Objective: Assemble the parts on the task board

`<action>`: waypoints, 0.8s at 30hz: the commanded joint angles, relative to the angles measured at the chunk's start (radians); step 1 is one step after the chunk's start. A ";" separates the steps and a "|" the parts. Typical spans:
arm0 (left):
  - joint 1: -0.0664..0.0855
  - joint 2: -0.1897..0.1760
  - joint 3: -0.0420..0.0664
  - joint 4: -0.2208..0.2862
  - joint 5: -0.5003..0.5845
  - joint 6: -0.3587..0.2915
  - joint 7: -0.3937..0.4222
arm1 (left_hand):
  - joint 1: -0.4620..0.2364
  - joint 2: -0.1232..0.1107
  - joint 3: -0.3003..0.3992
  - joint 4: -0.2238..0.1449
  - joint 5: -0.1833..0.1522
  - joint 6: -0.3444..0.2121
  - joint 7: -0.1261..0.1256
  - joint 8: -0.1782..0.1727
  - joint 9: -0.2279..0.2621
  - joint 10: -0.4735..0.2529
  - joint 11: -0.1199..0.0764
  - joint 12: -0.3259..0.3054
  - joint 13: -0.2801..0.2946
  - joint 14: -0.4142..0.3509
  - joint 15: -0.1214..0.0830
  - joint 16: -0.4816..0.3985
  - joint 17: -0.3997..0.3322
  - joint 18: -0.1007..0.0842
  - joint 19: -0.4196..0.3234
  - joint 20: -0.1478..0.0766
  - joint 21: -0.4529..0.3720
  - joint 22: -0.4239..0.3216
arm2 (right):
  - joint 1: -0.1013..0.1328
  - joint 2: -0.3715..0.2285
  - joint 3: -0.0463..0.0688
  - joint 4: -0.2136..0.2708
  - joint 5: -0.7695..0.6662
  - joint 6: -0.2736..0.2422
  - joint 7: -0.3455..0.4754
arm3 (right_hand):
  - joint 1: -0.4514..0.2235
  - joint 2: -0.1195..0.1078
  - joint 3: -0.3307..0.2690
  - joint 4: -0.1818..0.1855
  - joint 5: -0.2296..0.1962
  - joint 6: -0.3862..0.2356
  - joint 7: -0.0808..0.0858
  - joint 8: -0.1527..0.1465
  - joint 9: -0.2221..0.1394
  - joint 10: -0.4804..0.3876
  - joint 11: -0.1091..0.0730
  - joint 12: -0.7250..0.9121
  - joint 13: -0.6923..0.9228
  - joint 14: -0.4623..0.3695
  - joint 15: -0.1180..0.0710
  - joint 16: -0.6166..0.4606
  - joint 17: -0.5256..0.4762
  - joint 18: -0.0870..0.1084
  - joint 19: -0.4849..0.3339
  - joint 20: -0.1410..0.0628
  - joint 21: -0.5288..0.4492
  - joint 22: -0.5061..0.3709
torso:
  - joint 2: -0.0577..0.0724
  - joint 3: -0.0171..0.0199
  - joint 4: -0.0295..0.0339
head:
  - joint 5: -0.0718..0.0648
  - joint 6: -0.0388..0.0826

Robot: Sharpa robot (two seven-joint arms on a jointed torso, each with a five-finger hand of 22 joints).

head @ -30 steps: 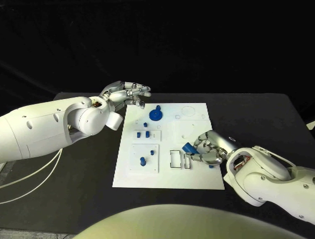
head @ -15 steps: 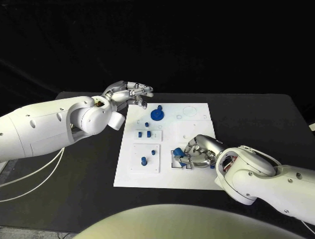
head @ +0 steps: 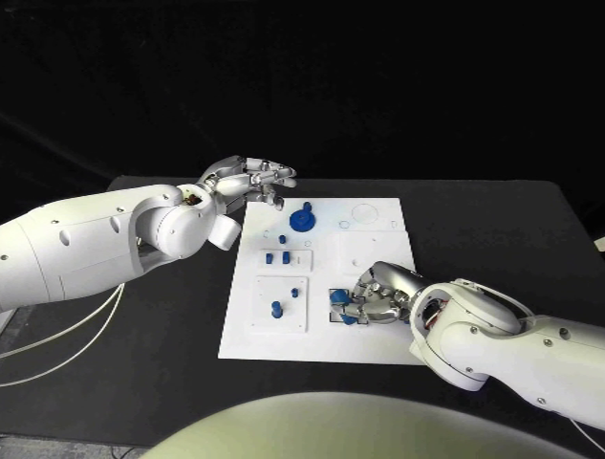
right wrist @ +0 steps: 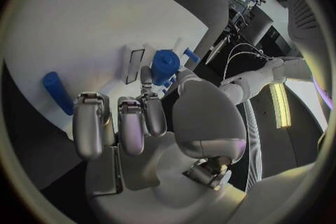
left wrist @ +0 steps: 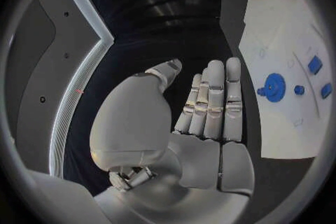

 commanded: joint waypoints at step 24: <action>0.001 -0.003 0.001 0.004 -0.006 0.016 0.000 | -0.002 0.009 -0.009 0.003 -0.002 -0.009 0.000 0.007 -0.002 -0.009 -0.001 0.003 0.002 -0.010 0.001 -0.006 -0.002 0.009 0.007 0.001 -0.005 -0.002 | -0.001 -0.019 0.000 0.026 -0.064 0.001 -0.005 | -0.087 0.032 -0.248 -0.002 -0.116 0.003 -0.002 0.023 0.034 0.013 -0.002 0.005 0.098 0.100 -0.004 0.003 0.241 -0.014 0.048 -0.006 0.002 0.223 | -0.001 -0.0004 -0.0010 | 0.003 0.000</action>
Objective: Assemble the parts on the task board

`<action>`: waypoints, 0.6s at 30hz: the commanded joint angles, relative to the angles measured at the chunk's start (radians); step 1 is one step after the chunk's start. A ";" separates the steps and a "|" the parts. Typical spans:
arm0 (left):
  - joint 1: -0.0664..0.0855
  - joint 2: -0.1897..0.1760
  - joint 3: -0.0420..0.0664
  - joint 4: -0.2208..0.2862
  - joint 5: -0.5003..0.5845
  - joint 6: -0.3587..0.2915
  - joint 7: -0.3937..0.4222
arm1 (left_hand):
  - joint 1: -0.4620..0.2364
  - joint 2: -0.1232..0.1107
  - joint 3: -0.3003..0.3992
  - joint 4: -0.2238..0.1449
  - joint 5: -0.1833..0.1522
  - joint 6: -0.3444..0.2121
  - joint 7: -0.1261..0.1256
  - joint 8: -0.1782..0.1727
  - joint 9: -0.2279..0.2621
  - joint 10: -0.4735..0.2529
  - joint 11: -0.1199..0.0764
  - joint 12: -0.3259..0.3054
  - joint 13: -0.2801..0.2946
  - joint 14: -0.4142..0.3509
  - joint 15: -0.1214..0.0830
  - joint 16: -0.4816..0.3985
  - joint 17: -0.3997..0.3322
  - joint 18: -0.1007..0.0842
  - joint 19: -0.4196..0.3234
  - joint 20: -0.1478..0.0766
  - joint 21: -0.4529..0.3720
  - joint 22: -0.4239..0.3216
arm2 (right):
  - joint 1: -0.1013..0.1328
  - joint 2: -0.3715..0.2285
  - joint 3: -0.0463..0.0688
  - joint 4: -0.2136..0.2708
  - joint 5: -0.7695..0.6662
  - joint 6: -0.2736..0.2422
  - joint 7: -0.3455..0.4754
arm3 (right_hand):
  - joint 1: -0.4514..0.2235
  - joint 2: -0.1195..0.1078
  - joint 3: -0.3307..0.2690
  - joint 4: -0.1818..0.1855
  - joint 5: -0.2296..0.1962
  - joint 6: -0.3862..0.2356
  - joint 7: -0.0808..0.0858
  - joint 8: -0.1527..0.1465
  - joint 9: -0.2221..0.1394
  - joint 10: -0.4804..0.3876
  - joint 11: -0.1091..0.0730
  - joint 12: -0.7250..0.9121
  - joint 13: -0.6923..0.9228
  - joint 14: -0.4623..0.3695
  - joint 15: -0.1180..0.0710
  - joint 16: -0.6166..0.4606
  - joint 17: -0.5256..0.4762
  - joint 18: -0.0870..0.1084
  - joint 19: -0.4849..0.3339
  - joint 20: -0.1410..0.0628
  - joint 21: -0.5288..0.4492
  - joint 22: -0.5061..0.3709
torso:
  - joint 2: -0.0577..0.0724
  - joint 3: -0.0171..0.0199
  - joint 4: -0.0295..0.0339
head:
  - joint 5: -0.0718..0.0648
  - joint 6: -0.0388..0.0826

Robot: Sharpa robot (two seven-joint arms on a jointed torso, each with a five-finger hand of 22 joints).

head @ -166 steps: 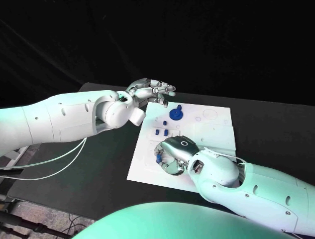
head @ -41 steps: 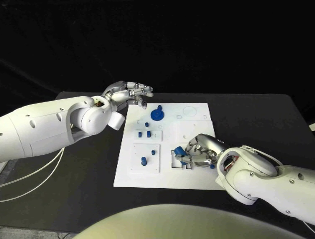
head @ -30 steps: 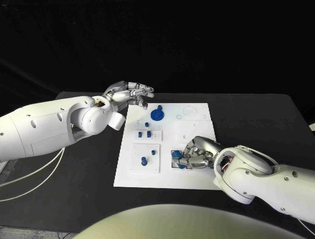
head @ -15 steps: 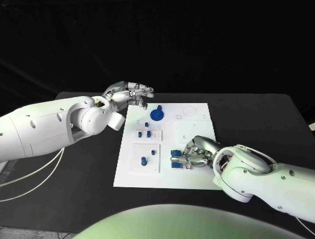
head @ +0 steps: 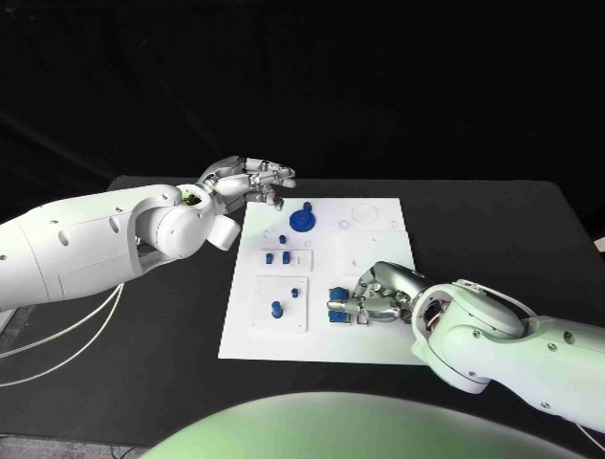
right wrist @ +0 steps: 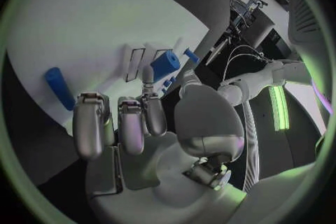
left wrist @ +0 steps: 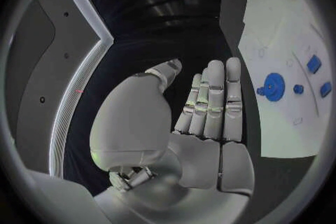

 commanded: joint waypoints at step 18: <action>0.001 -0.003 0.001 0.003 -0.005 0.014 0.002 | 0.000 0.008 -0.005 -0.002 -0.002 -0.009 0.000 0.004 -0.002 -0.009 -0.001 0.003 0.001 -0.007 -0.003 -0.006 -0.001 0.009 0.007 0.001 -0.005 -0.001 | 0.000 -0.016 0.000 -0.009 -0.081 0.028 -0.016 | 0.300 0.071 -0.052 -0.006 0.040 0.027 -0.018 0.018 0.029 0.037 -0.012 0.039 0.139 0.104 -0.015 0.009 0.261 -0.019 0.057 -0.016 0.030 0.229 | 0.001 -0.0001 -0.0003 | -0.001 0.000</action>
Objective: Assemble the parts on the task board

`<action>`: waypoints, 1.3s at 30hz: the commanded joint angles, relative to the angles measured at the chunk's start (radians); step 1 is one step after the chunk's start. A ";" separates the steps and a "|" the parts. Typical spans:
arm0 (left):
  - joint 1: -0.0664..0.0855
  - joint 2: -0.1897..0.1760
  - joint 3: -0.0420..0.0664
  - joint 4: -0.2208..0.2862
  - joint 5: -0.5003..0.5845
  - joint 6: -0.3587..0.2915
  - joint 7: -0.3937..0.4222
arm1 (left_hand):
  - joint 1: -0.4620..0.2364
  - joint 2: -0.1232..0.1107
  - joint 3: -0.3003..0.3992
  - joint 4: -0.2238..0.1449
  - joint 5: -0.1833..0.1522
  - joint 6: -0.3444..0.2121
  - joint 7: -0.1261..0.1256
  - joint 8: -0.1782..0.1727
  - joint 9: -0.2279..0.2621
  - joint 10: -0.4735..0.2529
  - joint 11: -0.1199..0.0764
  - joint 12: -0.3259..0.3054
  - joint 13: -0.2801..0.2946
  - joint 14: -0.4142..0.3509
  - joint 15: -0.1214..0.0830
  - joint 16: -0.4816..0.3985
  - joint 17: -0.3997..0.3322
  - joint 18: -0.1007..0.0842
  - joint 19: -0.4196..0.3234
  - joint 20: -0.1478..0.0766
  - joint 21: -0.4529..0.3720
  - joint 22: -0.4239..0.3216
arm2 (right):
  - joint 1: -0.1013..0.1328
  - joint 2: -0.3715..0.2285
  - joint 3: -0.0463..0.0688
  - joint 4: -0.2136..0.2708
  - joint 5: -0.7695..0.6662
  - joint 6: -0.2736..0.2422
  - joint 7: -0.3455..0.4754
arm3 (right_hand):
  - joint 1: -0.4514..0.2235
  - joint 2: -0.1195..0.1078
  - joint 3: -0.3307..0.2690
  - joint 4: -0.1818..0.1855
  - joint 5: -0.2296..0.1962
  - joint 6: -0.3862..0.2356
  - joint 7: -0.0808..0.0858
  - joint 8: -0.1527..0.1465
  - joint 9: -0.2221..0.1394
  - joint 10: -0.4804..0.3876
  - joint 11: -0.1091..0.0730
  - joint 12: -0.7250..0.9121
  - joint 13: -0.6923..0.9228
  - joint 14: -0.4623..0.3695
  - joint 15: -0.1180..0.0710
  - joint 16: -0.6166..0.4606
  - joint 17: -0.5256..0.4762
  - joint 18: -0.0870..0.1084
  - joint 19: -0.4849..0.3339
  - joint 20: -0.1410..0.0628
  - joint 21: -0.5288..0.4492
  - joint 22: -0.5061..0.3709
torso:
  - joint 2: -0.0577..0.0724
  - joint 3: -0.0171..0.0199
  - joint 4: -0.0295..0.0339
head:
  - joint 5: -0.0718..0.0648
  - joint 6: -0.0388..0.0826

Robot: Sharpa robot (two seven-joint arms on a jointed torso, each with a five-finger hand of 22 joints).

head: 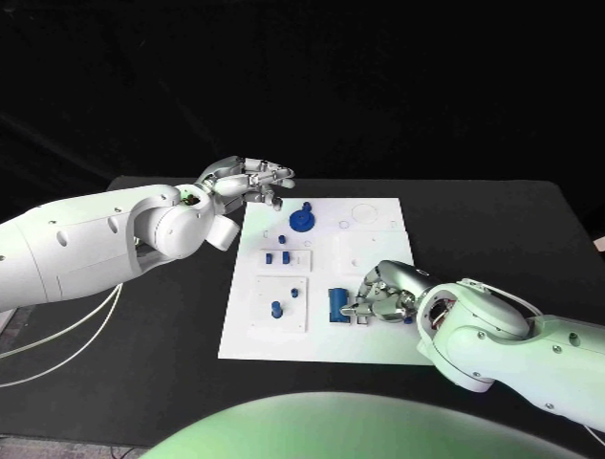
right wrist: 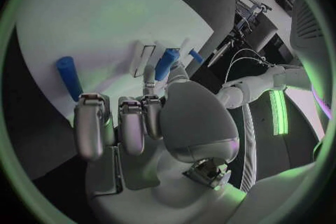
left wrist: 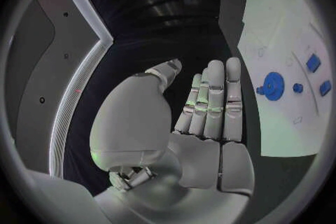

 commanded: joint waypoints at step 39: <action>0.000 -0.007 0.001 0.007 -0.003 0.023 0.016 | 0.000 0.008 -0.009 0.000 -0.002 -0.010 0.000 0.007 -0.001 -0.010 -0.001 0.004 0.002 -0.008 -0.003 -0.006 -0.002 0.009 0.007 0.001 -0.008 -0.001 | -0.019 -0.249 0.001 0.064 -0.107 -0.093 0.022 | 0.080 0.012 -0.123 -0.003 0.073 -0.060 0.025 -0.036 0.013 -0.009 0.017 -0.041 0.101 0.102 0.010 0.003 0.255 -0.016 0.049 0.004 -0.012 0.224 | 0.000 0.0009 -0.0006 | -0.044 0.000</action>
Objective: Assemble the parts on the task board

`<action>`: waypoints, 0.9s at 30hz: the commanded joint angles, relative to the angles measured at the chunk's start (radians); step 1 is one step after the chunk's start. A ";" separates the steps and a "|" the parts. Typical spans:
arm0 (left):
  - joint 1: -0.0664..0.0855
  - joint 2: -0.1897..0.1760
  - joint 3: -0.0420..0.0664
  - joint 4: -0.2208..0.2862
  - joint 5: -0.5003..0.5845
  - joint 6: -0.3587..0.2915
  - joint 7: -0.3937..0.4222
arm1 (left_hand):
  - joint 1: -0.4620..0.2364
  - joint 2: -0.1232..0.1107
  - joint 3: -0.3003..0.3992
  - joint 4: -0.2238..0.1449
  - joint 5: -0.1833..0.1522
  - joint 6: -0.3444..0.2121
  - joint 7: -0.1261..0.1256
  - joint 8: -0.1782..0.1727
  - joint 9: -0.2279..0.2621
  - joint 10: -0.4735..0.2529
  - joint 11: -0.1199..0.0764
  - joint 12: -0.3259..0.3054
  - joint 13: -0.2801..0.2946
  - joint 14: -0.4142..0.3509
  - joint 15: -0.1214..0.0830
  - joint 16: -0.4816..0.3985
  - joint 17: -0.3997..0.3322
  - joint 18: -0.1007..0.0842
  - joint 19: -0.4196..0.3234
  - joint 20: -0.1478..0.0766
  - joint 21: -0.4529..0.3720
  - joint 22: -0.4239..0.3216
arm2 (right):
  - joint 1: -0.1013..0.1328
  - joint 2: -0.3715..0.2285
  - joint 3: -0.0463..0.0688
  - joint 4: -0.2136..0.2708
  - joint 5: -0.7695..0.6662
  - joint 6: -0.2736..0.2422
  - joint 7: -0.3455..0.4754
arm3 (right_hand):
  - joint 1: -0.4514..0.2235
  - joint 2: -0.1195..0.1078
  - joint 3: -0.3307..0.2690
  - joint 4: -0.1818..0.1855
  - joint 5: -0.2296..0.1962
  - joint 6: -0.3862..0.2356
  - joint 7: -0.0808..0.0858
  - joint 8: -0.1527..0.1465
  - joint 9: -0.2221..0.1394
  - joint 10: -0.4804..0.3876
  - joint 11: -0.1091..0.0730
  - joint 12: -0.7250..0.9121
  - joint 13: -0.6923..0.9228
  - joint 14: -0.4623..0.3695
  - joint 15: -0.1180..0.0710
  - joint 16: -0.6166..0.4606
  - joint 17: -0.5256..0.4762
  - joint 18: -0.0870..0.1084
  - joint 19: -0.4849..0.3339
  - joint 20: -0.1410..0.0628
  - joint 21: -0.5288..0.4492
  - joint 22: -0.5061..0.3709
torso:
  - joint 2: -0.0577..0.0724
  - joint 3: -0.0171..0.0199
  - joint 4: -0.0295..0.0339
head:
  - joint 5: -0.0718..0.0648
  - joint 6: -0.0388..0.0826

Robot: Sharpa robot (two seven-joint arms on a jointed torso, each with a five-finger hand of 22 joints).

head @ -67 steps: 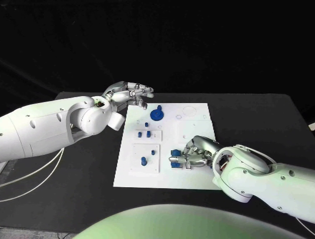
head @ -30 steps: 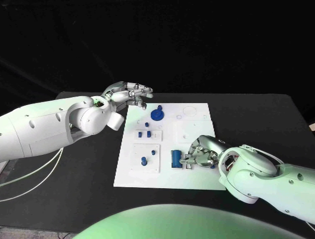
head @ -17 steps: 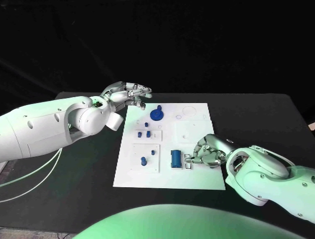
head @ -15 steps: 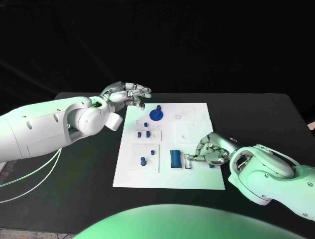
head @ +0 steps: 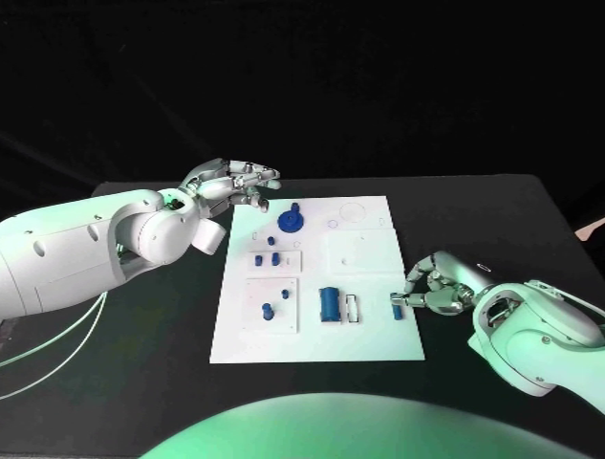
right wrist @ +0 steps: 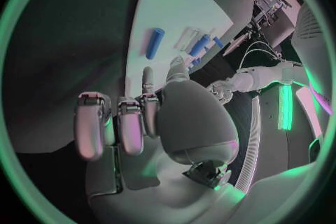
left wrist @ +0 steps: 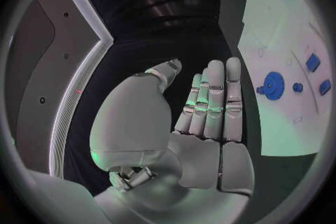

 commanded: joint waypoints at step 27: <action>0.000 -0.002 0.001 0.003 0.001 0.022 0.012 | 0.001 0.009 -0.010 0.002 -0.001 -0.012 0.000 0.007 -0.002 -0.008 0.003 0.004 0.001 -0.007 -0.001 -0.006 -0.002 0.009 0.007 0.001 -0.006 -0.002 | -0.058 0.073 -0.001 -0.078 -0.100 0.086 -0.040 | 0.244 0.057 0.009 -0.015 -0.024 0.038 -0.013 -0.042 -0.037 0.010 -0.008 0.001 0.110 0.104 -0.001 0.006 0.263 -0.018 0.053 -0.004 0.008 0.227 | 0.002 -0.0009 0.0029 | 0.003 0.000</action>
